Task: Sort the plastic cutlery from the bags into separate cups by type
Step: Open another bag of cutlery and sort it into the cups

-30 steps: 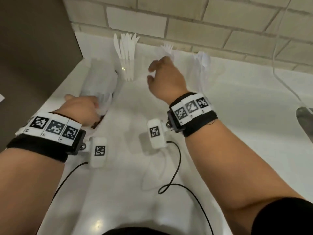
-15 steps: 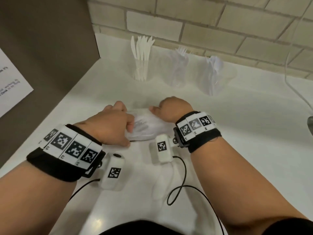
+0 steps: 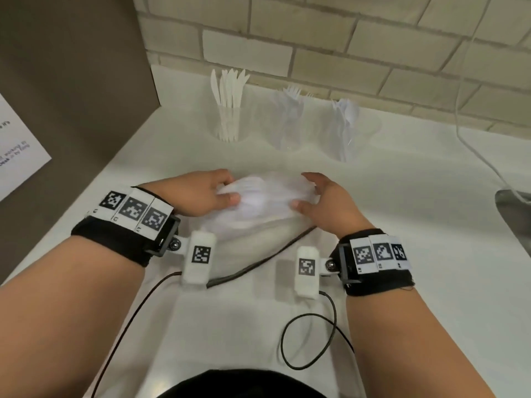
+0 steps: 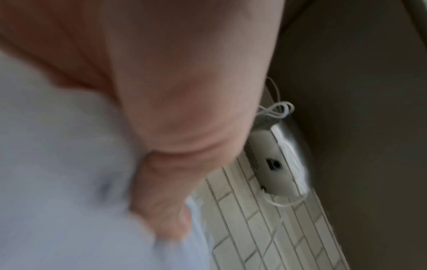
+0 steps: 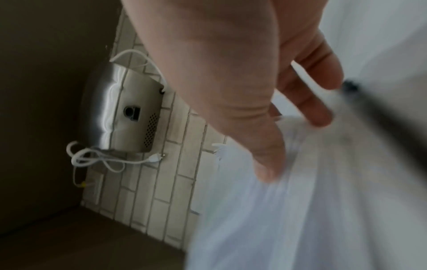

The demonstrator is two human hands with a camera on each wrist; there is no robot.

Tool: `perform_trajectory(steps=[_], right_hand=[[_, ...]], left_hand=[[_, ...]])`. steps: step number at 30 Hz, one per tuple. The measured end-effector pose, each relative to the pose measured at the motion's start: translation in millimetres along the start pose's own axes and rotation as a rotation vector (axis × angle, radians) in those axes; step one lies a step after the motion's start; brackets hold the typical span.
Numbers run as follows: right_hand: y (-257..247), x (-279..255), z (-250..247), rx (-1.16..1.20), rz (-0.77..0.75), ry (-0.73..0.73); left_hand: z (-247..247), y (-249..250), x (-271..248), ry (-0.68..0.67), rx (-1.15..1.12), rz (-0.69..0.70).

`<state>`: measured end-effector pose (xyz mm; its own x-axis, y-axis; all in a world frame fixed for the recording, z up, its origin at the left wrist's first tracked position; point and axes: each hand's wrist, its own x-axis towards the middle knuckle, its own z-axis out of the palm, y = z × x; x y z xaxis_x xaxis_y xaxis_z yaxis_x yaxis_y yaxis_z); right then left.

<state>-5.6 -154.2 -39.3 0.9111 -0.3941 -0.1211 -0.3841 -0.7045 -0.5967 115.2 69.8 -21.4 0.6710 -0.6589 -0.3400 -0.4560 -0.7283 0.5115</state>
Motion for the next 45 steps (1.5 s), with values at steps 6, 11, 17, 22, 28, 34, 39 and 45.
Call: perform_trajectory(steps=[6, 11, 17, 22, 28, 34, 39, 45], right_hand=[[8, -6, 3, -0.023, 0.065, 0.116], [-1, -20, 5, -0.078, -0.028, -0.215], [-12, -26, 30, -0.331, -0.014, -0.206], [-20, -27, 10, -0.235, -0.088, -0.058], [-63, -40, -60, 0.047, -0.317, 0.425], [-91, -60, -105, 0.114, -0.411, 0.563], [-98, -64, -84, -0.013, -0.377, 0.426], [-134, -54, -63, -0.025, -0.555, 0.502]], left_hand=[[13, 6, -1, 0.388, 0.138, 0.032], [30, 23, -19, 0.006, 0.302, 0.183], [31, 24, -13, -0.132, 0.512, 0.045], [14, 17, -25, 0.059, 0.497, 0.096], [-48, 48, -61, 0.6, -0.048, 0.256], [-74, 69, -70, 1.021, -0.315, 0.425], [-60, 75, -63, 1.016, -0.426, 0.355], [-53, 94, -66, 0.907, -0.564, 0.4]])
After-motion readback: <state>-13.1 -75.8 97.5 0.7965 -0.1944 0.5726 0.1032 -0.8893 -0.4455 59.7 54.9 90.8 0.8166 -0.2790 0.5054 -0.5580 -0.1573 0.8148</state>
